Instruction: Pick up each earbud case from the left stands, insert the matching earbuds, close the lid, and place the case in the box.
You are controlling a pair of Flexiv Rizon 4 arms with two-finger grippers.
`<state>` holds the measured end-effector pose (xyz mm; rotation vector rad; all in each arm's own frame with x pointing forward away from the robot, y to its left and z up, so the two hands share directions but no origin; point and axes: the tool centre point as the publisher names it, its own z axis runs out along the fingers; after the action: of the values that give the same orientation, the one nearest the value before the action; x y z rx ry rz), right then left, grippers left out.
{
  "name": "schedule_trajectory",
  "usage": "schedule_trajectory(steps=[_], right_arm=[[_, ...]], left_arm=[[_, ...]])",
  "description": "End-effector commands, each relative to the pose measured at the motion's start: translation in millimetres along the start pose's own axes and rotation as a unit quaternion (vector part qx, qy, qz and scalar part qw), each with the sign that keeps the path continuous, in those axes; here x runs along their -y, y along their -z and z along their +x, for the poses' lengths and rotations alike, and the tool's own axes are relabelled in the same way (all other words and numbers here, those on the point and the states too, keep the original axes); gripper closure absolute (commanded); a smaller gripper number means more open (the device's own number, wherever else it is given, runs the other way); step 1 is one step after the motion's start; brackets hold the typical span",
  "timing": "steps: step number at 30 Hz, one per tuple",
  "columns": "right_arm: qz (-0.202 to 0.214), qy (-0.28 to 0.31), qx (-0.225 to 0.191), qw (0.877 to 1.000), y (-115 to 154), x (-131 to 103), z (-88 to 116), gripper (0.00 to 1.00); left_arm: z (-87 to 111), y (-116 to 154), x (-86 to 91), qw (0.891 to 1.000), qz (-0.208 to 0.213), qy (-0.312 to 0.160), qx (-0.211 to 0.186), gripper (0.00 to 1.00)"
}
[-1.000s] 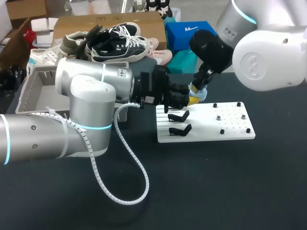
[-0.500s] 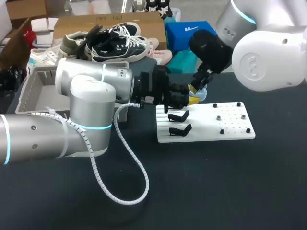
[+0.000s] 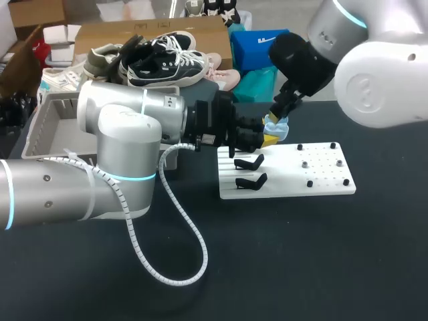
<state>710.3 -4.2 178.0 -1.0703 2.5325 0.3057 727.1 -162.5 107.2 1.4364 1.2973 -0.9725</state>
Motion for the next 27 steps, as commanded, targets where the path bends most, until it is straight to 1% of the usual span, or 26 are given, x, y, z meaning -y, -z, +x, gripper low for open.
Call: schedule_trajectory(steps=[1, 3, 9, 14, 17, 21, 27], right_arm=[[0.025, 0.001, 0.022, 0.999, 9.3, -4.2, 4.0, 0.7], [0.026, -0.008, 0.032, 0.999, 13.3, 2.3, -2.5, 0.69], [0.042, -0.041, 0.052, 0.997, 12.9, 26.3, -20.4, 0.69], [0.045, -0.06, 0.056, 0.996, 8.8, 41.7, -33.9, 0.69], [0.045, -0.065, 0.051, 0.995, 0.7, 46.8, -41.0, 0.7], [0.047, -0.072, 0.038, 0.996, -13.3, 52.6, -46.0, 0.69], [0.046, -0.085, 0.027, 0.995, -27.3, 62.0, -41.6, 0.67]], left_arm=[[0.2, 0.1, 0.6, 1.0, -0.001, 0.0, 0.001, 1.0], [0.2, 0.1, 0.6, 1.0, -0.001, 0.0, 0.001, 1.0], [0.2, 0.1, 0.6, 1.0, -0.001, 0.0, 0.001, 1.0], [0.2, 0.1, 0.6, 1.0, -0.001, 0.0, 0.001, 1.0], [0.2, 0.1, 0.6, 1.0, -0.001, 0.0, 0.001, 1.0], [0.2, 0.1, 0.6, 1.0, -0.001, 0.0, 0.001, 1.0], [0.2, 0.1, 0.6, 1.0, -0.001, 0.0, 0.001, 1.0]])
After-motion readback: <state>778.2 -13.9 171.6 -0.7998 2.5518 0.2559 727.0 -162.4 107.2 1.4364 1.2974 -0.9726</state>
